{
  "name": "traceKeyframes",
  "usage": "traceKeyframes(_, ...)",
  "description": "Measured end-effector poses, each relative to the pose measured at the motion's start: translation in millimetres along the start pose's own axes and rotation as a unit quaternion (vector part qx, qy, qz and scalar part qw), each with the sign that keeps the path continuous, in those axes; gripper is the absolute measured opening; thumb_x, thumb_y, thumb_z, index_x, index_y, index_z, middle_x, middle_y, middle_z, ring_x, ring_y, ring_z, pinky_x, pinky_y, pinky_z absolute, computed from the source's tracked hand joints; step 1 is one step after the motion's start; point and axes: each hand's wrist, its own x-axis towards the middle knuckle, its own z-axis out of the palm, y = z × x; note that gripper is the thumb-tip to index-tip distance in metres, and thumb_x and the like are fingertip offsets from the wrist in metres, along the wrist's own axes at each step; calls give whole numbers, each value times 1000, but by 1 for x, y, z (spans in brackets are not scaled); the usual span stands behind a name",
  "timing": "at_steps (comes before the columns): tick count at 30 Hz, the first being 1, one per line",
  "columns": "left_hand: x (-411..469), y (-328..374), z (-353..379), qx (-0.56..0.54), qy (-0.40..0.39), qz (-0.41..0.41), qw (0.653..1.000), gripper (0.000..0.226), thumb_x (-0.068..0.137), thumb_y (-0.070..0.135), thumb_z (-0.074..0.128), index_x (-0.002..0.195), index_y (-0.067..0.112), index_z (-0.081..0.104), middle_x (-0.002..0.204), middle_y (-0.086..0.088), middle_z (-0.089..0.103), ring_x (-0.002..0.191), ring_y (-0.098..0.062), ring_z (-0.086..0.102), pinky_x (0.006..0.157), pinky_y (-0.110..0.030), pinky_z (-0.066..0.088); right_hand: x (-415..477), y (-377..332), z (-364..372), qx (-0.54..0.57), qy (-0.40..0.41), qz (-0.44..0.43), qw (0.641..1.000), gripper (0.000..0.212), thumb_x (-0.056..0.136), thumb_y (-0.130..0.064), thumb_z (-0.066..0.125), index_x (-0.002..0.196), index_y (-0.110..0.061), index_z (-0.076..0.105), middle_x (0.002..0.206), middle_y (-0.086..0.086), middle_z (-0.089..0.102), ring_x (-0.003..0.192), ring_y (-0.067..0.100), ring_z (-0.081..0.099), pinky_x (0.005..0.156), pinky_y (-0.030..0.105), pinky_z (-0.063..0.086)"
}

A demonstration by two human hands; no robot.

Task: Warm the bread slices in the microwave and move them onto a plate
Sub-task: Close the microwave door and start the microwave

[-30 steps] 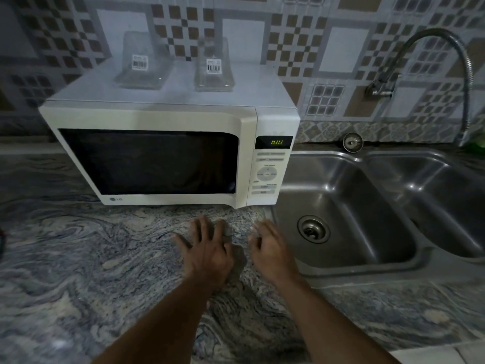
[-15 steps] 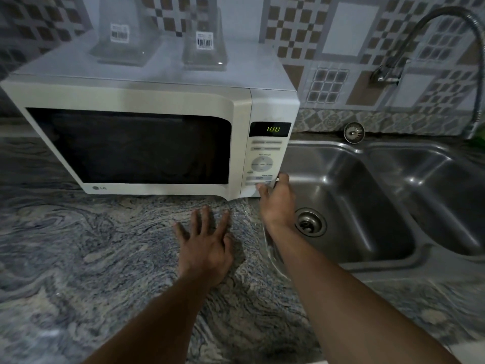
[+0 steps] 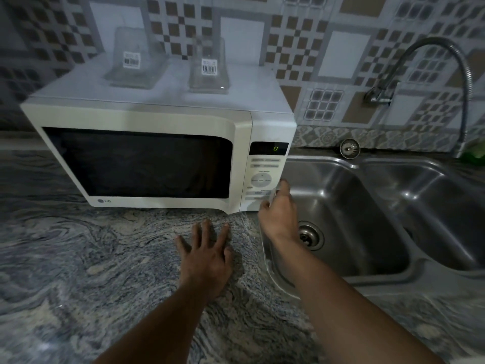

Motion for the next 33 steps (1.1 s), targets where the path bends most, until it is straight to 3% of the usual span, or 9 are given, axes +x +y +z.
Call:
traceKeyframes(3,6,6,-20,-40,-1,-20,999,59,99,51,20,154,34,9,163,-13,12,149,-35,11,116,-62,13,-3,-18,-24,3,34,-51,998,73,94,-7,56,154,-26,18,148,5,39,106,26,62,68,24,46)
traceKeyframes(5,9,12,-40,-121,82,-24,989,52,98,44,34,147,26,28,148,-12,39,136,-30,37,109,-51,37,2,-33,-43,-5,57,-89,994,79,94,-7,56,157,-24,11,157,6,26,116,27,57,69,23,48)
traceKeyframes(8,17,28,-73,-239,217,-16,946,42,99,34,41,139,21,38,129,-11,51,114,-27,50,93,-44,49,13,-61,-64,-21,94,-159,983,72,97,-17,53,155,-28,12,163,6,16,138,32,42,97,42,53)
traceKeyframes(10,23,39,-95,-300,263,-27,917,38,100,31,41,136,19,41,124,-13,52,109,-28,51,90,-45,48,21,-79,-72,-49,88,-191,976,61,101,-27,48,154,-24,18,163,9,18,147,31,29,112,51,39)
traceKeyframes(12,31,47,-112,-335,279,-17,900,32,101,30,38,129,17,46,118,-13,54,106,-30,52,89,-45,47,30,-96,-79,-107,56,-226,966,53,104,-34,40,153,-15,29,160,14,25,148,30,24,118,48,29)
traceKeyframes(15,41,54,-132,-385,258,1,886,29,102,33,35,111,12,53,104,-14,61,93,-31,57,79,-42,48,46,-116,-85,-219,-20,-255,941,47,107,-31,30,143,-5,43,148,21,41,141,33,33,116,52,28)
traceKeyframes(18,47,55,-147,-433,238,-7,869,32,103,34,36,93,9,53,88,-13,63,80,-32,60,69,-39,47,55,-127,-88,-272,-53,-261,925,32,104,-18,36,126,-2,52,126,20,54,125,34,46,105,50,37)
traceKeyframes(25,46,57,-155,-430,224,-50,873,40,104,33,36,81,5,54,76,-11,59,69,-26,54,63,-31,34,57,-132,-103,-304,-118,-269,906,46,106,-18,33,148,-1,32,148,23,38,139,35,31,113,44,30)
traceKeyframes(33,42,60,-163,-390,224,-76,890,39,105,31,38,78,7,54,67,-7,56,57,-15,49,55,-28,29,58,-128,-106,-305,-124,-295,897,48,103,-15,41,149,-2,34,149,25,34,142,36,26,116,45,27)
